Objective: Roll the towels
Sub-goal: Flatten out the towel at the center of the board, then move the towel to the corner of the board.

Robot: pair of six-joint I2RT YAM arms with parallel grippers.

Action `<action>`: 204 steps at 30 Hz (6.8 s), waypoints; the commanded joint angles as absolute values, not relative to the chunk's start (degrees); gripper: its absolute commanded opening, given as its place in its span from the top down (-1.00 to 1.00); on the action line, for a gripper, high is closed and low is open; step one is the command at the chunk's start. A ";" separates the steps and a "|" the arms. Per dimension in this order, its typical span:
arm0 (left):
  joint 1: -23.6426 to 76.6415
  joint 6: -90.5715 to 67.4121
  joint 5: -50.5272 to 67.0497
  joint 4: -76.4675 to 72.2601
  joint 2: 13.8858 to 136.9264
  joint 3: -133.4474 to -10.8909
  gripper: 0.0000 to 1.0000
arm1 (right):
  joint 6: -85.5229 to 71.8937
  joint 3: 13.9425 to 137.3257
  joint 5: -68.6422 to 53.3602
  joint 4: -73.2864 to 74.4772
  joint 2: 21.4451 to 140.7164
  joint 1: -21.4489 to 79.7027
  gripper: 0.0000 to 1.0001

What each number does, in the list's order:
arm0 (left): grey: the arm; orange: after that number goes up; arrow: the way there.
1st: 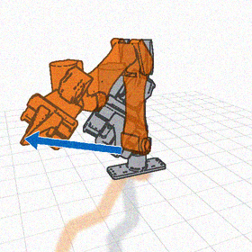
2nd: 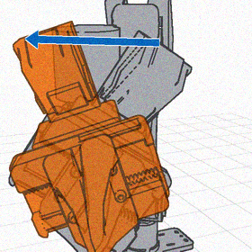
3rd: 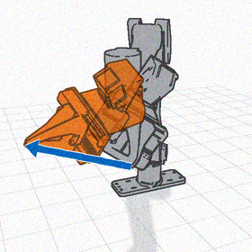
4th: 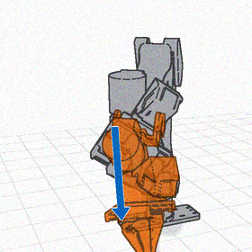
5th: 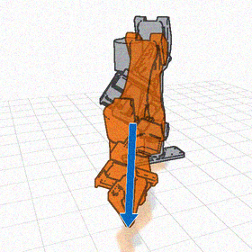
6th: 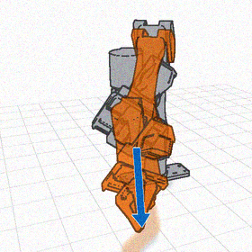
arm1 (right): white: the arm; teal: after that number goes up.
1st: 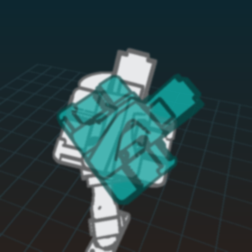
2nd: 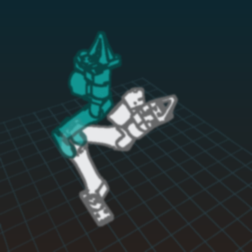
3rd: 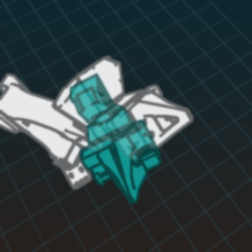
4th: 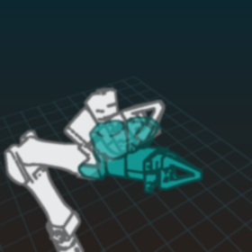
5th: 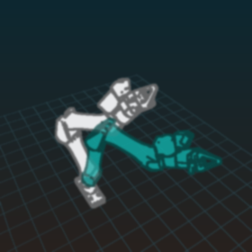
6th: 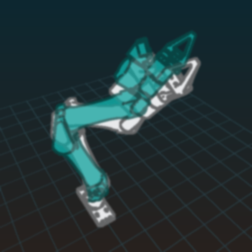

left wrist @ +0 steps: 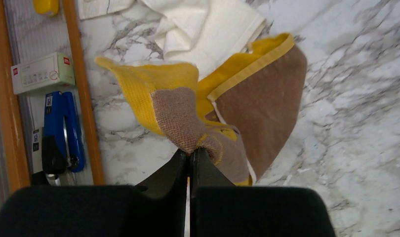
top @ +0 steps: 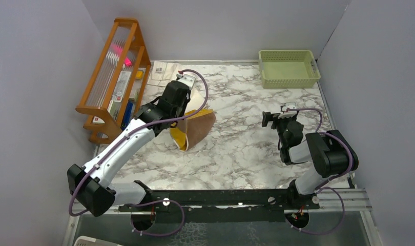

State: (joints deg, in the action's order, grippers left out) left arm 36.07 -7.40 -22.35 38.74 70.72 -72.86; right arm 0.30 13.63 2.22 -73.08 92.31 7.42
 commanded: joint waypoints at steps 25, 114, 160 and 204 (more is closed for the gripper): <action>30.31 -12.00 -33.96 34.92 66.18 -60.08 1.00 | -33.20 52.30 -17.65 -17.91 84.13 10.99 -0.99; 18.10 -16.17 -4.09 29.63 69.57 -53.92 0.96 | -33.27 38.11 30.59 19.71 40.49 39.44 0.98; 9.93 -9.03 -3.41 30.82 82.77 -62.10 -0.88 | -24.12 54.87 3.17 13.85 85.27 17.11 -0.77; 18.68 -17.33 -6.77 33.25 131.35 -110.70 -0.04 | -21.99 56.95 2.05 3.05 95.21 12.92 0.00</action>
